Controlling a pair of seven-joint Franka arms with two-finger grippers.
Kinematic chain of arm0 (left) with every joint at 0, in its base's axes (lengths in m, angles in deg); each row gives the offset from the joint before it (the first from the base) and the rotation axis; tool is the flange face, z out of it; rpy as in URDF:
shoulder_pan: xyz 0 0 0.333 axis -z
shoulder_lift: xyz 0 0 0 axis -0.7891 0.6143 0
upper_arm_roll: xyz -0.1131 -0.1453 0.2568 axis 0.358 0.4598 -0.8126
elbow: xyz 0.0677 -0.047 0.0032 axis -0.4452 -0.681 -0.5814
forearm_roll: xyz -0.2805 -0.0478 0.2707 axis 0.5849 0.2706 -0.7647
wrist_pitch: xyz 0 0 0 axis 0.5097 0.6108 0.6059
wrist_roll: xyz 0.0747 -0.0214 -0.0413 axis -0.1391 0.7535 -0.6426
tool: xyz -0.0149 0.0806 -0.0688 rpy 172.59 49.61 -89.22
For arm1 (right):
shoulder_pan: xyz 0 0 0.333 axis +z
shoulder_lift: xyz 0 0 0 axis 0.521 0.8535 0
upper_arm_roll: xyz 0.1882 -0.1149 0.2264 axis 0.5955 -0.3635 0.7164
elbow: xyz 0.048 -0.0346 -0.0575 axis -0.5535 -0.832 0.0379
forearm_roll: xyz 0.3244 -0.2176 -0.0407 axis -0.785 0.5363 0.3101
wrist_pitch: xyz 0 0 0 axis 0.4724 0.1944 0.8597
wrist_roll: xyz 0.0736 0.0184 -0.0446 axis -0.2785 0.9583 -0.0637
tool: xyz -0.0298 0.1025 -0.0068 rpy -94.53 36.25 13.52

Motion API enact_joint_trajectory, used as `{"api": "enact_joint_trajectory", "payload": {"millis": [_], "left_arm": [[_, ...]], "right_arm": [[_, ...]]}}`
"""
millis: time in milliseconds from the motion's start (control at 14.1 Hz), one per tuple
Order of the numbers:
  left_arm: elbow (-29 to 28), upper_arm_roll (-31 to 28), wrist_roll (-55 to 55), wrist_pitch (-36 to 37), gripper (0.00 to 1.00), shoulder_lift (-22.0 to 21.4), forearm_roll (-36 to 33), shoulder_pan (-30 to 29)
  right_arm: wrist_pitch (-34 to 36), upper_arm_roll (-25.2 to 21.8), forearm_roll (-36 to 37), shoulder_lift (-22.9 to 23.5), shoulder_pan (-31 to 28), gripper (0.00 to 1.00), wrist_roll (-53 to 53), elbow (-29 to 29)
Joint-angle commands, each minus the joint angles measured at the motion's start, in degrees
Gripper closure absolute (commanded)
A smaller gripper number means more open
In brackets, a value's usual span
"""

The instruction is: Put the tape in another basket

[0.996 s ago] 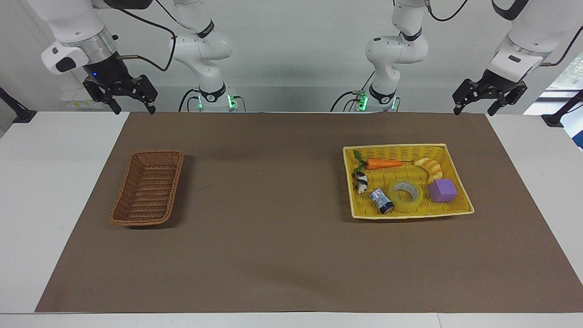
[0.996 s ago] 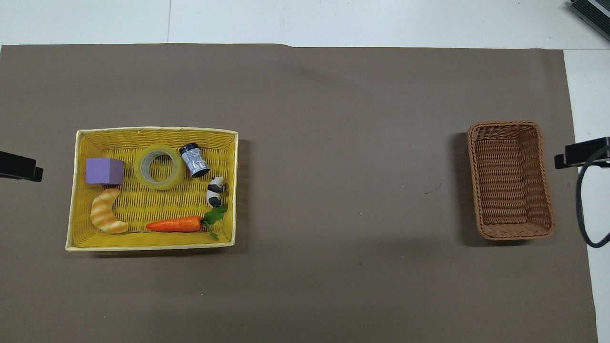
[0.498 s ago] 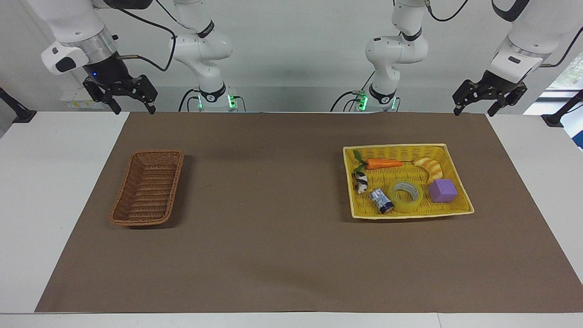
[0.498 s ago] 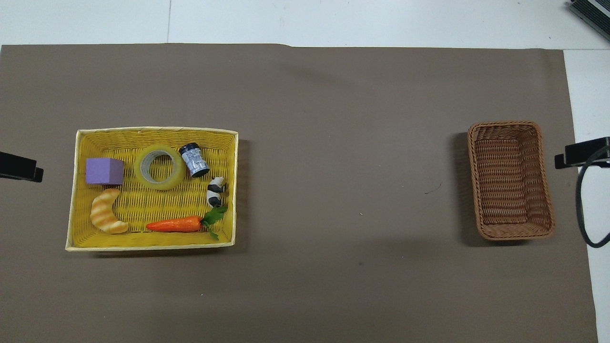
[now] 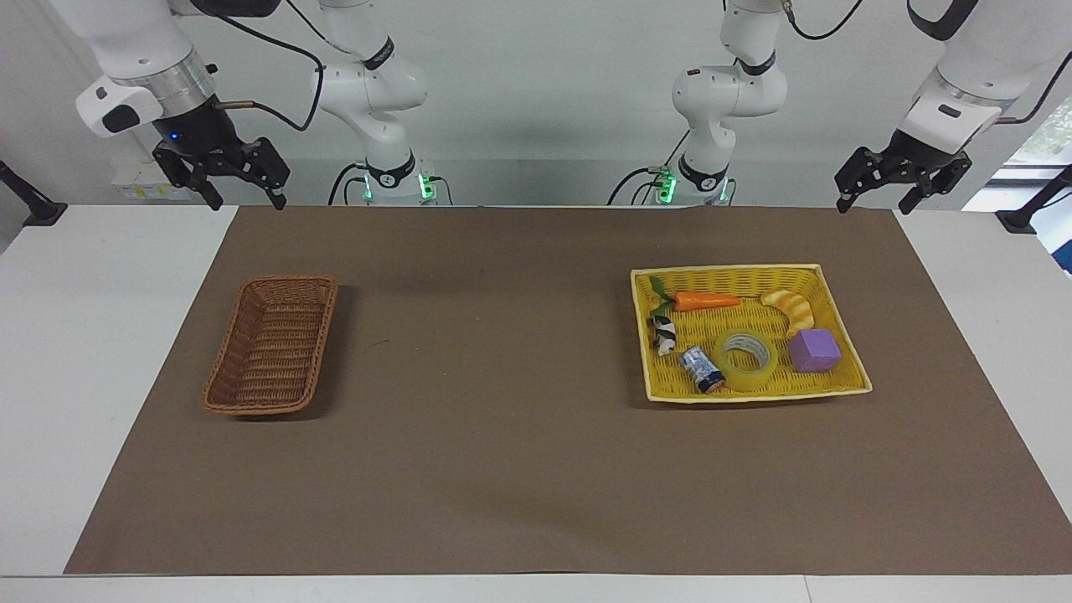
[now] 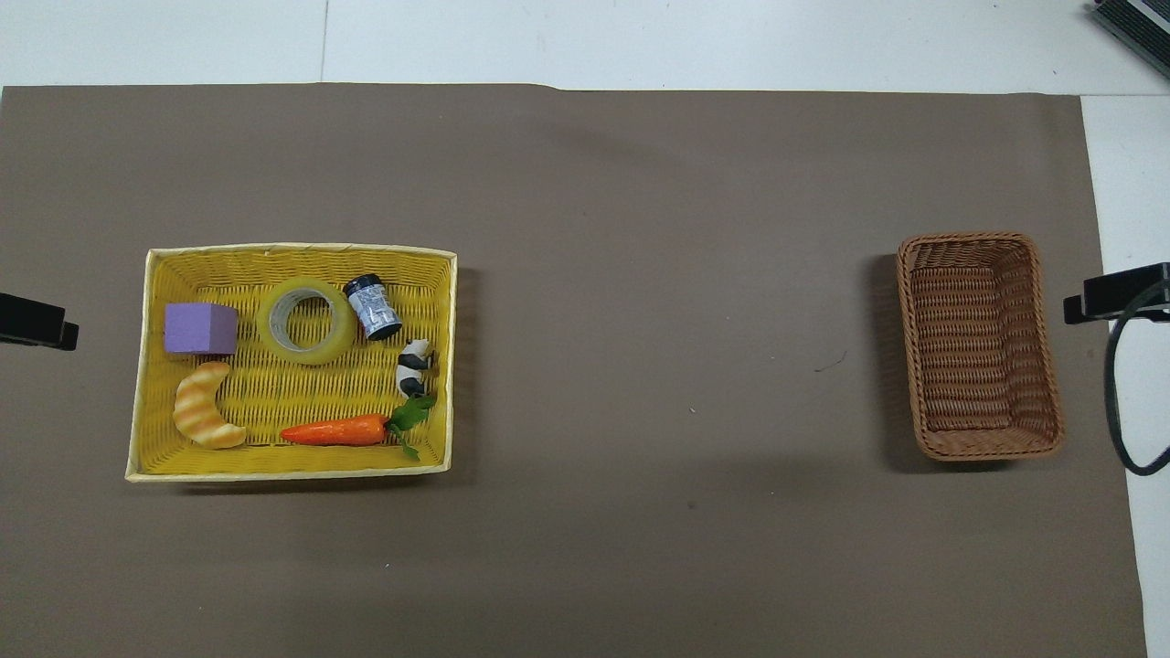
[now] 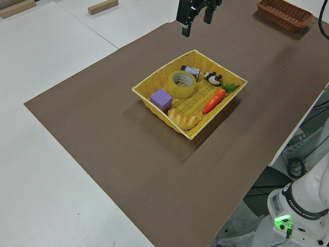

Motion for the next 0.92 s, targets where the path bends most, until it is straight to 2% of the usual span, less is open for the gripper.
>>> {"api": "enact_joint_trajectory", "payload": {"millis": [0, 854], "left_arm": [[-2.0, 0.3, 0.2, -0.8, 0.0, -1.6, -0.8, -0.6], [-2.8, 0.3, -1.8, -1.7, 0.0, -1.9, 1.2, -0.6]], "right_arm": [[0.1, 0.3, 0.2, 0.3, -0.4, 0.0, -1.5, 0.7], [0.1, 0.3, 0.2, 0.2, -0.4, 0.0, -1.5, 0.7]]}}
